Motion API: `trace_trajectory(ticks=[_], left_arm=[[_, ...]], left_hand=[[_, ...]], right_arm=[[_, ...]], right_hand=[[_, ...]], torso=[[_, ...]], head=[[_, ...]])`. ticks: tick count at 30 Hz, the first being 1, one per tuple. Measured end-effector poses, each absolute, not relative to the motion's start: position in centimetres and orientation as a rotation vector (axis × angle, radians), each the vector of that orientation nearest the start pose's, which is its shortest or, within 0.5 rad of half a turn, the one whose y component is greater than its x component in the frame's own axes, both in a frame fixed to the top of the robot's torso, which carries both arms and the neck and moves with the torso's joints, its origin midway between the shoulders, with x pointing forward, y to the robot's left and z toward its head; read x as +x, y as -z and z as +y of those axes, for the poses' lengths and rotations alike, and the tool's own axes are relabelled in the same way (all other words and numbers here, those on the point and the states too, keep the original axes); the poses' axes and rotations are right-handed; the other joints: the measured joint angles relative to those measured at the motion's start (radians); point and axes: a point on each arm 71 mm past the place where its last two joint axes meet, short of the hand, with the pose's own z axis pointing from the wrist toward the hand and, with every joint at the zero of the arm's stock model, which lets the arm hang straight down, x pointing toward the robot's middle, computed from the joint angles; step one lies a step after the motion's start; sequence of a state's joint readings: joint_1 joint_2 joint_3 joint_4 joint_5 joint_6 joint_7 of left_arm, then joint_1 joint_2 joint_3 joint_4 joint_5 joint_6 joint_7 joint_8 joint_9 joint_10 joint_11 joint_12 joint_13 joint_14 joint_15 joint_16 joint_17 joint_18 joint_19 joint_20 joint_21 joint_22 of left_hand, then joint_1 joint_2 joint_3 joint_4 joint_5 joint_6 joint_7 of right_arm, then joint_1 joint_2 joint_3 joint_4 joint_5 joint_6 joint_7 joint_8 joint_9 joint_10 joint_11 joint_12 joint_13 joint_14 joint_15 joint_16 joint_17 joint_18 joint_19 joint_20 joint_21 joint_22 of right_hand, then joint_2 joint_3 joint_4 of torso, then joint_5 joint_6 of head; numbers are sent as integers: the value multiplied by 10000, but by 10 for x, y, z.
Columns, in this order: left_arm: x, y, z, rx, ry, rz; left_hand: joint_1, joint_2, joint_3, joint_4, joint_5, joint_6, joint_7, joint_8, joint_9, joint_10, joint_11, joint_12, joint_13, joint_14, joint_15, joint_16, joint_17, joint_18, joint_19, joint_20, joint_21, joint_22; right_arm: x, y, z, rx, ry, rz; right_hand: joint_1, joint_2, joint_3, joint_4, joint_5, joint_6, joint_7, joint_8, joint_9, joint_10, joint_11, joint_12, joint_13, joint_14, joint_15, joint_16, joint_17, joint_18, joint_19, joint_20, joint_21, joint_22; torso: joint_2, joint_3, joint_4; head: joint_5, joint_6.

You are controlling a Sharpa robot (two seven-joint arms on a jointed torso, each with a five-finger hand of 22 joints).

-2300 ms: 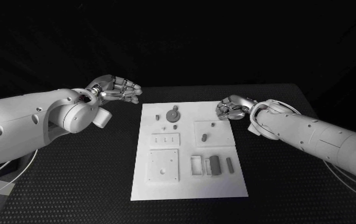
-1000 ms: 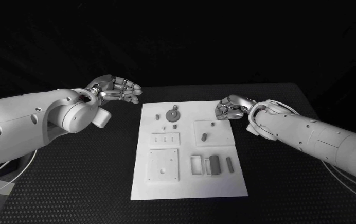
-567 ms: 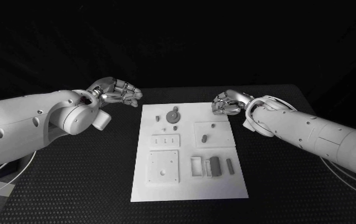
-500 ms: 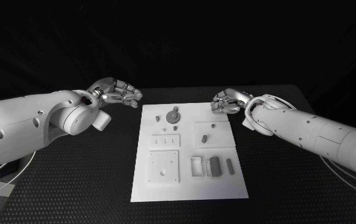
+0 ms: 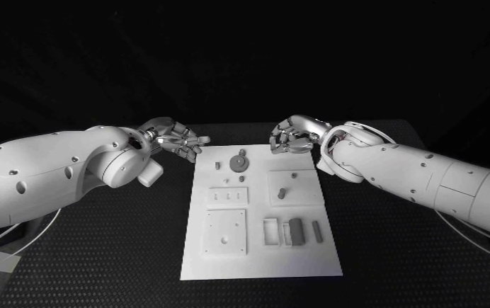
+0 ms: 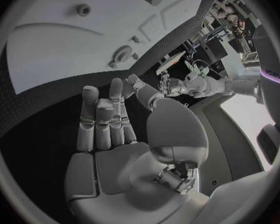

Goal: Assemble the parts on the task board

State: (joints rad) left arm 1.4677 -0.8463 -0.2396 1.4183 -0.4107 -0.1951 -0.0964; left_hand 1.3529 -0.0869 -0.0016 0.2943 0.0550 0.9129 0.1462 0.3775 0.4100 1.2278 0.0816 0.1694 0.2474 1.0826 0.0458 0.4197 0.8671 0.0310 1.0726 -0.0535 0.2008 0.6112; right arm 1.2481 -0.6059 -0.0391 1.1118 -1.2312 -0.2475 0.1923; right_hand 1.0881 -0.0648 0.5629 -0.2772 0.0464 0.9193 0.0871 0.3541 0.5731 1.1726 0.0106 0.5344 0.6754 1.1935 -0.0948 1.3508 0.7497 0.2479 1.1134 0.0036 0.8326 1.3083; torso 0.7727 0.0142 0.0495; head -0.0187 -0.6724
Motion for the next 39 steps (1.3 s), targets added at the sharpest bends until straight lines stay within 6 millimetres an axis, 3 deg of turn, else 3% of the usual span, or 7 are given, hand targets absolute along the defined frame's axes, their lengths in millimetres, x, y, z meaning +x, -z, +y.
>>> trace_trajectory(ticks=[4,17,26,39], left_arm=[[522,151,234,-7555,9559,19188],[513,158,208,-7868,9466,19637],[509,160,196,-8019,9440,19953],[506,163,190,-8022,9002,20337]], left_hand=[[-214,43,-92,8,0,-127,127,-205,-116,-42,42,0,96,-108,-30,62,75,-5,-31,-30,14,100],[-223,34,-96,13,0,-163,90,-270,-188,-434,184,0,199,-180,-29,133,117,-13,-115,-38,14,251],[-338,14,-96,13,0,-127,126,-270,-199,-434,184,0,253,-253,-28,133,126,-15,-150,-3,14,279],[-576,-224,-96,13,0,19,56,-322,-220,-469,148,49,399,-252,-28,238,144,-16,-150,-2,86,387]], right_arm=[[551,178,-167,-1269,-8526,16479],[532,180,-120,-1719,-9194,16849],[521,180,-99,-1877,-9521,16994],[520,180,-96,-1792,-9420,17087]], right_hand=[[-50,-50,0,0,0,59,-2,0,-5,1,0,0,13,7,0,0,-10,-4,1,-1,0,0],[-185,-24,-42,42,0,62,-2,0,-12,1,0,0,30,30,12,0,-23,-25,37,-36,-1,0],[-214,5,-42,42,0,61,-1,-1,-1,1,0,0,41,54,16,0,-23,2,36,-36,-1,0],[-259,-23,-42,41,0,63,7,-115,13,2,0,-88,24,90,18,0,-33,3,73,-68,-1,0]], torso=[[-53,-23,-15],[-174,-100,-23],[-167,-99,-32],[-157,-90,-28]], head=[[41,2],[262,-66],[314,-72],[315,-111]])
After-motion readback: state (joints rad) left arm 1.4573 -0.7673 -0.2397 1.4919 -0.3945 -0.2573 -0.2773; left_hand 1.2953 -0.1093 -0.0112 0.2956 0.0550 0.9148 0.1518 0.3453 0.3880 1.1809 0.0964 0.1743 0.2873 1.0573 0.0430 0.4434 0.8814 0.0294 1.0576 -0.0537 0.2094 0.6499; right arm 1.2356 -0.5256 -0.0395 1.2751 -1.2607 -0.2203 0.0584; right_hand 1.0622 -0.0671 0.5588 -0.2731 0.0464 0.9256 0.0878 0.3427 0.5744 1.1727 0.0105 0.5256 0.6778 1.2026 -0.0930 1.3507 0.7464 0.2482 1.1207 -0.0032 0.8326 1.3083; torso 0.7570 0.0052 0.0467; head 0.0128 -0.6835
